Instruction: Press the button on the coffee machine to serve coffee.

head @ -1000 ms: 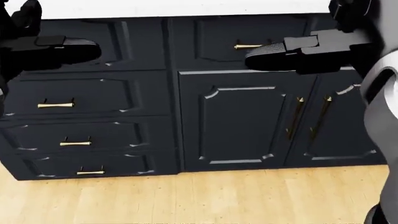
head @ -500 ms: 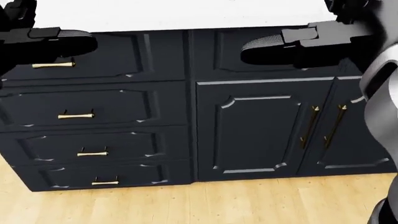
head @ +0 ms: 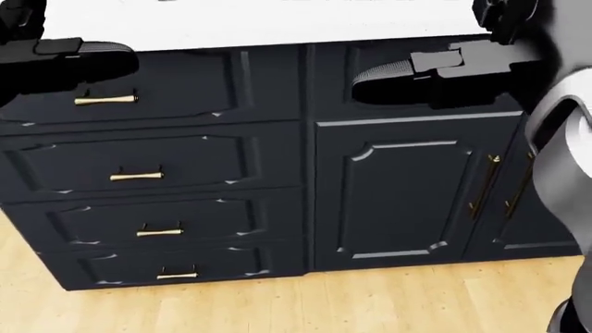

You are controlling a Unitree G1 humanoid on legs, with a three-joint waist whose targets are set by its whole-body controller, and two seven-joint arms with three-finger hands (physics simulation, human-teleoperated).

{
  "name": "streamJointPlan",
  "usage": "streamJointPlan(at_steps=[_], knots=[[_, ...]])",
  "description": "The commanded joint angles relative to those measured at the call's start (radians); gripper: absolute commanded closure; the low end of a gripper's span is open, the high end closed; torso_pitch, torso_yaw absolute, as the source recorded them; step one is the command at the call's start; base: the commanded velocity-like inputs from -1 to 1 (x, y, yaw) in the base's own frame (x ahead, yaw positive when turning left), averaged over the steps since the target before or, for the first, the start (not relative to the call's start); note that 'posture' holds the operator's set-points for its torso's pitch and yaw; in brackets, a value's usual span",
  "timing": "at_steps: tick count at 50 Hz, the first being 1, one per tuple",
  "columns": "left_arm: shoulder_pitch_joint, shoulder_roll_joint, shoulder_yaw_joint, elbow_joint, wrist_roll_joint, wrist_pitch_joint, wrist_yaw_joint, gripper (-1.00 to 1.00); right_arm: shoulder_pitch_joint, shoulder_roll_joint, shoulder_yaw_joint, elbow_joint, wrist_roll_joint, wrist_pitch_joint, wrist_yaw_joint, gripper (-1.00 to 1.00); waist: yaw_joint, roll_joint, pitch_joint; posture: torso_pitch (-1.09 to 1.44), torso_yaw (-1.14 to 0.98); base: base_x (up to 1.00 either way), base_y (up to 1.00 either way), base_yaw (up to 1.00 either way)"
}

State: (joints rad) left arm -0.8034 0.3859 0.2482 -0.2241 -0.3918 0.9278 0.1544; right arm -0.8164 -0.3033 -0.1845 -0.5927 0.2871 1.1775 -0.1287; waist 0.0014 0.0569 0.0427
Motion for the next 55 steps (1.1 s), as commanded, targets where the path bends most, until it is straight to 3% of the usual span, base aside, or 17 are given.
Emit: streamJointPlan(at_steps=[1,11,12,14,19,24,26,34,38,39,42,43,46,48,49,54,55], knots=[[-0.041,0.007,-0.004,-0.029,-0.004,-0.025,-0.002,-1.0,-0.038,-0.018,-0.024,-0.026,-0.006,-0.029,-0.006,-1.0,-0.008,0.004,-0.026,0.0,0.0,0.0,0.24,0.0],[-0.041,0.008,-0.007,-0.03,-0.007,-0.025,0.0,-1.0,-0.042,-0.021,-0.028,-0.026,-0.001,-0.027,-0.009,-1.0,-0.001,-0.119,-0.035,0.0,0.0,0.0,0.25,0.0],[-0.043,0.009,-0.007,-0.026,-0.006,-0.027,-0.001,-1.0,-0.039,-0.022,-0.027,-0.024,-0.002,-0.031,-0.008,-1.0,-0.011,-0.098,-0.029,0.0,0.0,0.0,0.24,0.0],[-0.04,0.009,-0.007,-0.025,-0.005,-0.03,-0.002,-1.0,-0.042,-0.025,-0.029,-0.028,-0.001,-0.024,-0.01,-1.0,-0.003,-0.111,-0.034,0.0,0.0,0.0,0.25,0.0],[-0.039,0.008,-0.006,-0.025,-0.005,-0.032,-0.003,-1.0,-0.038,-0.024,-0.027,-0.028,0.0,-0.029,-0.011,-1.0,-0.001,-0.073,-0.025,0.0,0.0,0.0,0.25,0.0],[-0.045,0.007,-0.004,-0.035,-0.01,-0.024,0.004,-1.0,-0.037,-0.023,-0.024,-0.026,0.0,-0.029,-0.009,-1.0,-0.02,0.035,-0.047,0.0,0.0,0.0,0.25,0.0],[-0.046,0.007,-0.005,-0.036,-0.01,-0.023,0.006,-1.0,-0.038,-0.023,-0.025,-0.024,0.0,-0.031,-0.009,-1.0,-0.012,0.02,-0.024,0.0,0.0,0.0,0.25,0.0],[-0.044,0.008,-0.006,-0.033,-0.011,-0.028,0.005,-1.0,-0.037,-0.022,-0.024,-0.025,0.001,-0.033,-0.008,-1.0,-0.01,-0.06,-0.022,0.0,0.0,0.0,0.25,0.0],[-0.044,0.008,-0.007,-0.033,-0.011,-0.027,0.005,-1.0,-0.036,-0.023,-0.027,-0.024,0.002,-0.034,-0.007,-1.0,-0.004,-0.129,-0.027,0.0,0.0,0.0,0.25,0.0],[-0.04,0.007,-0.008,-0.032,-0.01,-0.032,0.003,-1.0,-0.036,-0.023,-0.028,-0.025,0.002,-0.034,-0.008,-1.0,-0.011,-0.094,-0.028,0.0,0.0,0.0,0.25,0.0],[-0.042,0.007,-0.007,-0.031,-0.01,-0.032,0.003,-1.0,-0.034,-0.022,-0.024,-0.022,0.002,-0.038,-0.008,-1.0,-0.003,-0.111,-0.042,0.0,0.0,0.0,0.25,0.0],[-0.04,0.007,-0.008,-0.029,-0.009,-0.034,0.003,-1.0,-0.031,-0.022,-0.02,-0.021,0.001,-0.043,-0.005,-1.0,0.001,-0.112,-0.024,0.0,0.0,0.0,0.0,0.0],[-0.043,0.006,-0.009,-0.031,-0.009,-0.03,0.003,-1.0,-0.027,-0.012,-0.022,-0.011,0.005,-0.06,-0.003,-1.0,-0.01,-0.06,-0.003,0.0,0.0,0.0,0.0,0.0],[-0.041,0.006,-0.009,-0.027,-0.007,-0.035,0.001,-1.0,-0.027,-0.011,-0.024,-0.015,0.009,-0.061,-0.006,-1.0,-0.028,-0.022,-0.015,0.0,0.0,0.0,0.0,0.0],[-0.042,0.006,-0.007,-0.033,-0.009,-0.029,0.003,-1.0,-0.031,-0.009,-0.031,-0.018,0.012,-0.06,-0.013,-1.0,-0.017,-0.036,0.001,0.0,0.0,0.0,0.0,0.0],[-0.043,0.005,-0.01,-0.032,-0.007,-0.029,0.003,-1.0,-0.033,-0.024,-0.014,-0.022,0.003,-0.048,-0.016,-1.0,0.0,-0.067,-0.011,0.0,0.0,0.0,0.0,0.0],[-0.044,0.003,-0.009,-0.033,-0.009,-0.027,0.003,-1.0,-0.032,-0.022,-0.015,-0.02,0.002,-0.049,-0.013,-1.0,0.013,-0.06,-0.031,0.0,0.0,0.0,0.0,0.52]])
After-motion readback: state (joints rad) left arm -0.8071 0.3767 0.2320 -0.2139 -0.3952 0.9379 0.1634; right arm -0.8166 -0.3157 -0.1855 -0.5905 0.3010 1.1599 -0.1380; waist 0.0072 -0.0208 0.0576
